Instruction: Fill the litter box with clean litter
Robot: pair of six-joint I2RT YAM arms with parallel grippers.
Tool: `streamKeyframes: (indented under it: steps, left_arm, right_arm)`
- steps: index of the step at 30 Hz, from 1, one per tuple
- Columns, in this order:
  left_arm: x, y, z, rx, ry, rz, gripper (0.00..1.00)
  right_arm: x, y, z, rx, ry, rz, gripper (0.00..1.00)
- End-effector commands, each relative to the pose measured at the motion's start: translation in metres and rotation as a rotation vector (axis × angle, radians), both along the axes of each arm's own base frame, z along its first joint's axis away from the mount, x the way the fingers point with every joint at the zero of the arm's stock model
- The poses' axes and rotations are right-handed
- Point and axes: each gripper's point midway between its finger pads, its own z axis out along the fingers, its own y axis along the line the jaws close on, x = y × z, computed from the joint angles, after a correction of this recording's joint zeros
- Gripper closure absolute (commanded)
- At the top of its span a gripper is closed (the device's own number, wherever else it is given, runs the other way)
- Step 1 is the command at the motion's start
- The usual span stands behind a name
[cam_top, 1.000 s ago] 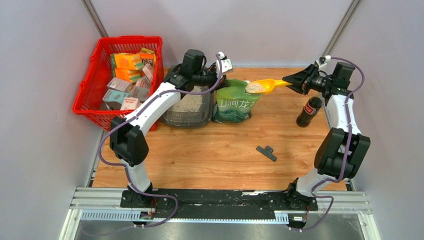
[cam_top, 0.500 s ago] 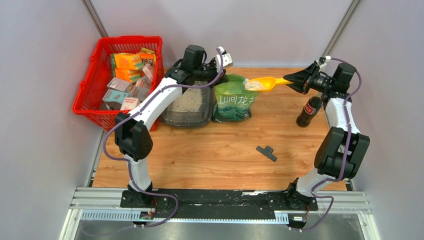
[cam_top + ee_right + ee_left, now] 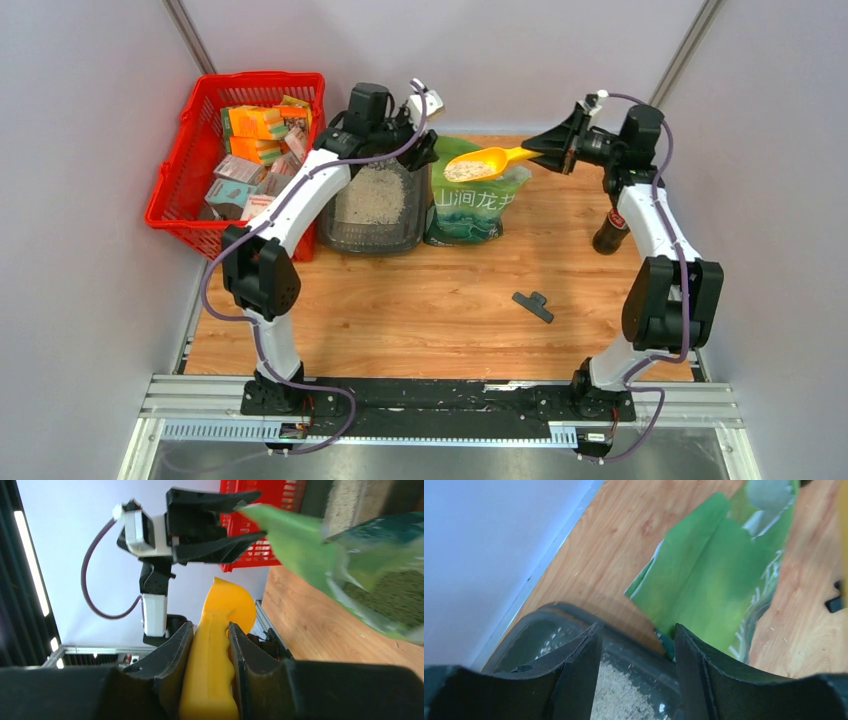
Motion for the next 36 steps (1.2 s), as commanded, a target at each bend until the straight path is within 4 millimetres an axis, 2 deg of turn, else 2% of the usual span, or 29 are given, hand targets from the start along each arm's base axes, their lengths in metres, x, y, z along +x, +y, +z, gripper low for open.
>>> streamKeyframes:
  steps: [1,2,3,4,5,6,7,8,10,11,12,13,15,16,17,18,19,20,22,23,25,27,30,36]
  left_arm:
    - [0.007,0.055,0.051,-0.056,-0.043,0.188,0.37]
    - [0.006,0.064,0.047,-0.044,-0.037,0.207,0.37]
    - [0.006,0.076,0.048,-0.032,-0.045,0.236,0.37]
    - [0.004,0.092,0.060,-0.028,-0.078,0.259,0.37]
    - [0.000,0.102,0.051,-0.007,-0.060,0.277,0.37]
    - [-0.002,0.112,0.052,0.005,-0.065,0.299,0.37]
    - [-0.007,0.128,0.060,0.016,-0.083,0.327,0.36]
    - [-0.011,0.136,0.055,0.028,-0.071,0.342,0.36]
    - [-0.023,0.151,0.064,0.041,-0.086,0.364,0.36]
    - [-0.025,0.159,0.060,0.051,-0.080,0.376,0.36]
    - [-0.031,0.163,0.063,0.056,-0.086,0.377,0.36]
    - [-0.040,0.167,0.069,0.067,-0.104,0.372,0.36]
    - [-0.050,0.171,0.067,0.083,-0.108,0.362,0.36]
    - [-0.059,0.173,0.073,0.089,-0.131,0.351,0.36]
    - [-0.064,0.173,0.069,0.094,-0.126,0.344,0.36]
    - [-0.068,0.173,0.069,0.092,-0.125,0.341,0.36]
    - [-0.075,0.174,0.076,0.080,-0.142,0.342,0.36]
    - [-0.078,0.175,0.072,0.083,-0.132,0.342,0.36]
    - [-0.085,0.175,0.076,0.067,-0.145,0.342,0.36]
    - [-0.088,0.175,0.072,0.066,-0.139,0.340,0.36]
    - [-0.093,0.174,0.077,0.049,-0.159,0.333,0.36]
    - [-0.097,0.173,0.074,0.043,-0.158,0.324,0.36]
    - [-0.106,0.171,0.077,0.033,-0.185,0.296,0.36]
    - [-0.111,0.165,0.072,0.015,-0.209,0.254,0.36]
  right_arm:
    - [0.006,0.030,0.032,0.017,-0.087,0.055,1.00]
    - [0.006,0.040,0.037,0.020,-0.096,0.080,1.00]
    - [0.012,0.045,0.033,0.024,-0.079,0.087,1.00]
    - [0.016,0.050,0.033,0.026,-0.083,0.097,1.00]
    - [0.020,0.053,0.039,0.028,-0.099,0.100,1.00]
    - [0.024,0.068,0.031,0.031,-0.082,0.130,1.00]
    - [0.027,0.073,0.028,0.032,-0.076,0.136,1.00]
    - [0.030,0.082,0.026,0.027,-0.079,0.150,1.00]
    - [0.044,0.092,0.023,0.023,-0.092,0.156,1.00]
    - [0.047,0.101,0.020,0.018,-0.095,0.167,1.00]
    - [0.062,0.105,0.019,0.004,-0.118,0.137,1.00]
    - [0.067,0.110,0.012,-0.008,-0.079,0.130,1.00]
    - [0.081,0.125,-0.001,-0.035,-0.100,0.116,1.00]
    - [0.085,0.131,0.006,-0.046,-0.130,0.117,1.00]
    - [0.085,0.142,0.006,-0.060,-0.159,0.128,1.00]
    - [0.093,0.148,-0.005,-0.074,-0.153,0.115,1.00]
    - [0.095,0.154,0.004,-0.097,-0.222,0.116,1.00]
    - [0.094,0.164,-0.002,-0.119,-0.221,0.127,1.00]
    - [0.105,0.170,-0.017,-0.186,-0.244,0.081,1.00]
    - [0.106,0.177,-0.016,-0.213,-0.266,0.068,1.00]
    - [0.119,0.176,-0.028,-0.294,-0.273,-0.004,1.00]
    - [0.133,0.175,-0.032,-0.377,-0.338,-0.075,1.00]
    - [0.142,0.177,-0.026,-0.433,-0.440,-0.115,1.00]
    - [0.143,0.181,-0.020,-0.629,-0.639,-0.166,1.00]
